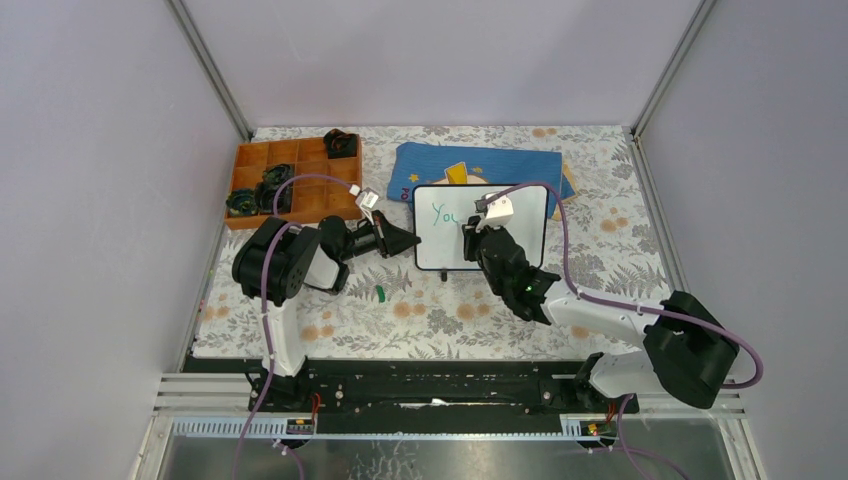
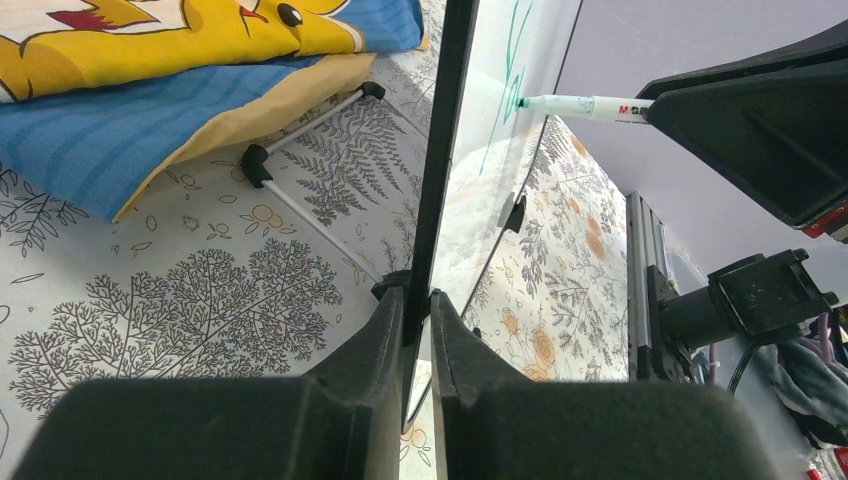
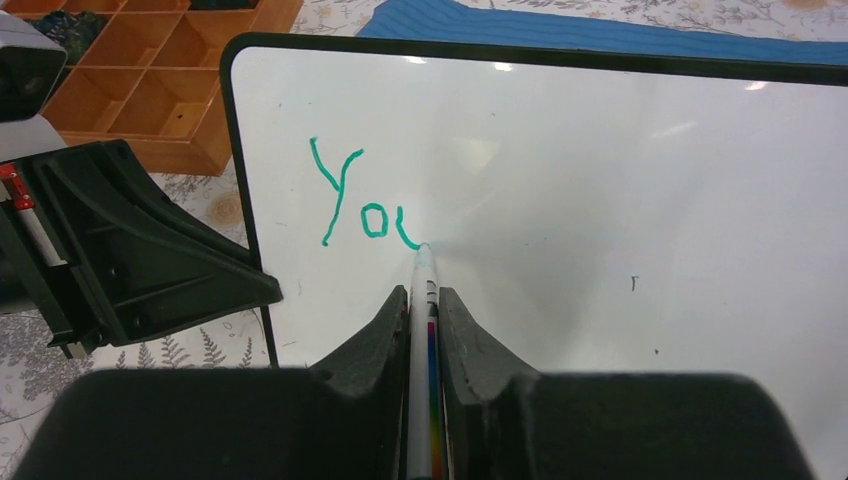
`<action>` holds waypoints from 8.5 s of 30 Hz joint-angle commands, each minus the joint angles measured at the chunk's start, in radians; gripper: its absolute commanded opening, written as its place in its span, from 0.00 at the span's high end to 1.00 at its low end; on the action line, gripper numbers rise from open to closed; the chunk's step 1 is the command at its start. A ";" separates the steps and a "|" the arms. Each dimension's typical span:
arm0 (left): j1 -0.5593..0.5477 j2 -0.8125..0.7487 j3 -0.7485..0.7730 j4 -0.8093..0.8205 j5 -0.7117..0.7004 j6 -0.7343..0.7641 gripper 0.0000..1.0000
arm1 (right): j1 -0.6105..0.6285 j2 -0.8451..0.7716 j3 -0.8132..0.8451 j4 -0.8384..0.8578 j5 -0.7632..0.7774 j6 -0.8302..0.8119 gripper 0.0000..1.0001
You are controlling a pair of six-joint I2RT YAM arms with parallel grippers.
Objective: Write a sentence on the whiteboard
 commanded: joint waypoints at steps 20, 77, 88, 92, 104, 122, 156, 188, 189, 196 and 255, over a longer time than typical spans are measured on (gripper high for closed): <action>-0.021 -0.006 -0.019 -0.073 -0.002 0.043 1.00 | -0.025 -0.011 0.067 -0.004 0.058 -0.040 1.00; -0.030 -0.007 -0.017 -0.086 -0.010 0.054 1.00 | -0.078 -0.121 0.034 -0.002 0.082 -0.007 1.00; -0.031 -0.006 -0.017 -0.092 -0.008 0.059 1.00 | -0.083 -0.095 0.057 0.005 0.068 -0.013 1.00; -0.031 -0.008 -0.017 -0.096 -0.008 0.061 1.00 | -0.083 -0.087 0.064 0.002 0.059 -0.014 1.00; -0.034 -0.012 -0.016 -0.101 -0.008 0.065 1.00 | -0.086 -0.062 0.083 -0.008 0.050 -0.017 1.00; -0.040 -0.020 -0.015 -0.117 -0.011 0.074 1.00 | -0.085 -0.050 0.079 -0.039 -0.019 0.001 1.00; -0.044 -0.028 -0.015 -0.141 -0.013 0.089 1.00 | -0.086 -0.173 -0.025 -0.121 0.061 0.027 1.00; -0.050 -0.028 -0.014 -0.157 -0.011 0.102 1.00 | -0.122 -0.127 0.027 -0.071 0.044 0.023 1.00; -0.051 -0.028 -0.014 -0.159 -0.011 0.103 1.00 | -0.122 -0.124 0.029 -0.070 0.040 0.023 1.00; -0.054 -0.029 -0.013 -0.167 -0.012 0.108 1.00 | -0.122 -0.118 0.028 -0.061 0.015 0.025 1.00; -0.059 -0.037 -0.012 -0.195 -0.016 0.127 1.00 | -0.131 -0.137 0.026 -0.142 0.075 0.028 1.00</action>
